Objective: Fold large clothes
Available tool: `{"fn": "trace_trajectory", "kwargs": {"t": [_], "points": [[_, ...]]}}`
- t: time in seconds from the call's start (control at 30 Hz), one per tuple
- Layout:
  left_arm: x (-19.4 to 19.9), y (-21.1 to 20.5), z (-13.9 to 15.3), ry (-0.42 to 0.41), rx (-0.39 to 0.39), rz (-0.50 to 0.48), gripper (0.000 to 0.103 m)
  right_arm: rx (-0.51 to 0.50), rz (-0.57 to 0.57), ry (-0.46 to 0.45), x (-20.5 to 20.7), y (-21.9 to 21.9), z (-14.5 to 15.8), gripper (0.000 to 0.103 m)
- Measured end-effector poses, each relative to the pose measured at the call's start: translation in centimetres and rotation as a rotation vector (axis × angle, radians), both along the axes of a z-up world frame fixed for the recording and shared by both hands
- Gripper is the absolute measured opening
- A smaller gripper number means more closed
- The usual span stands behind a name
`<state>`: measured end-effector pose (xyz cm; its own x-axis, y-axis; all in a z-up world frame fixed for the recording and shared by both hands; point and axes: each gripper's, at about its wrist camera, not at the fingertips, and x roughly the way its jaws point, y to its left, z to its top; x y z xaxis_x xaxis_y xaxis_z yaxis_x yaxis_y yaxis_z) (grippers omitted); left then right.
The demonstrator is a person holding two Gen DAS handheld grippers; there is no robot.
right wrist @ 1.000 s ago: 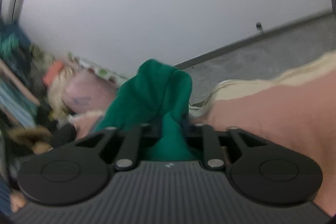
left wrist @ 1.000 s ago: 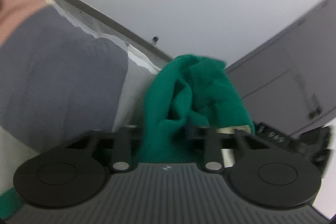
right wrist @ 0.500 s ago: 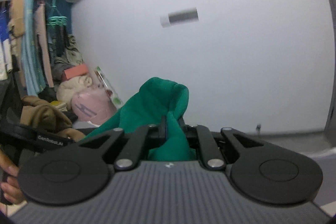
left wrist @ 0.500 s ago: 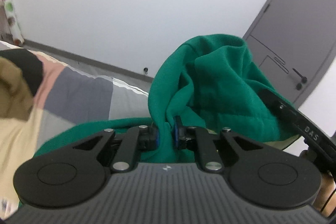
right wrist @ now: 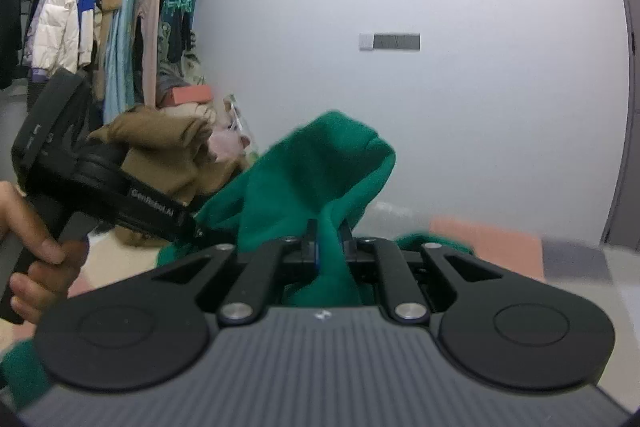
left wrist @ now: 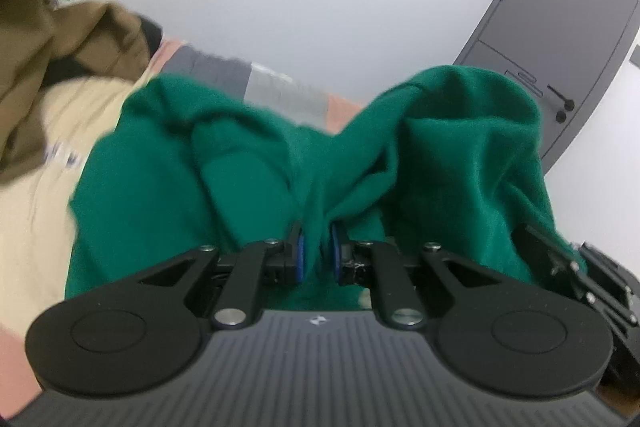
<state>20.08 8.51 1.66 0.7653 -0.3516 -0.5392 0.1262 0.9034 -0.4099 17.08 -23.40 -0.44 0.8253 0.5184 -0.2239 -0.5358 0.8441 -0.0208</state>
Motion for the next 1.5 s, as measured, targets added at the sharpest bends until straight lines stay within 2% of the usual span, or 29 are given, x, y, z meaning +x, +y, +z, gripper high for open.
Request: {"fn": "trace_trajectory", "kwargs": {"t": [0.17,0.23,0.3,0.33,0.37,0.4,0.47,0.5,0.6,0.7,0.8,0.9,1.0,1.13,1.23,1.3,1.4,1.5], "points": [[-3.3,0.8,-2.2,-0.020,-0.026,-0.004,0.018,-0.012,-0.010,0.122,-2.5,-0.5,-3.3,0.013],[-4.1,1.1,-2.6,-0.022,-0.049,0.005,0.029,-0.011,-0.028,0.184,-2.6,-1.0,-4.3,0.013],[-5.3,1.3,-3.0,-0.031,-0.067,0.002,0.050,0.009,-0.042,0.225,-3.0,-1.5,-4.9,0.017],[-6.0,1.4,-3.3,-0.047,-0.068,0.007,0.054,0.021,-0.042,0.248,-2.9,-1.9,-5.0,0.020],[-6.8,1.4,-3.5,-0.054,-0.063,0.014,0.055,0.032,-0.040,0.263,-3.6,-2.5,-5.4,0.030],[-7.2,1.4,-3.8,-0.049,-0.056,0.021,0.055,0.050,-0.036,0.273,-3.7,-2.9,-5.2,0.048],[-7.5,1.5,-4.3,-0.038,-0.058,0.034,0.055,0.090,-0.030,0.268,-4.7,-3.5,-5.1,0.069],[-7.6,1.5,-4.5,-0.038,-0.057,0.036,0.055,0.110,-0.027,0.263,-5.2,-3.7,-5.0,0.072],[-7.2,1.4,-4.4,-0.052,-0.026,0.038,0.055,0.156,-0.034,0.244,-6.0,-4.6,-3.9,0.072],[-7.4,1.3,-3.9,-0.065,-0.028,0.037,0.055,0.238,-0.049,0.225,-6.7,-5.8,-3.2,0.073],[-7.2,1.1,-4.0,-0.071,0.007,0.031,0.055,0.320,-0.080,0.219,-6.2,-6.8,-2.4,0.073],[-6.8,1.2,-4.3,-0.064,0.023,0.023,0.056,0.332,-0.123,0.214,-4.1,-6.6,-1.6,0.073],[-6.4,1.5,-4.6,-0.060,0.026,0.026,0.056,0.359,-0.167,0.264,-1.1,-6.2,-1.2,0.075],[-6.4,2.1,-4.7,-0.063,0.015,0.040,0.056,0.387,-0.163,0.331,2.2,-4.6,-1.8,0.074],[-6.4,2.8,-4.7,-0.074,0.006,0.052,0.056,0.359,-0.137,0.393,3.5,-2.6,-3.2,0.070],[-6.4,3.5,-4.9,-0.076,-0.013,0.061,0.056,0.314,-0.095,0.431,3.3,-1.0,-4.2,0.060],[-6.2,4.5,-5.1,-0.075,-0.041,0.086,0.056,0.243,-0.014,0.428,1.8,1.1,-5.4,0.058],[-6.1,5.0,-4.9,-0.089,-0.065,0.100,0.056,0.144,0.044,0.485,0.7,3.1,-6.8,0.058]]}}
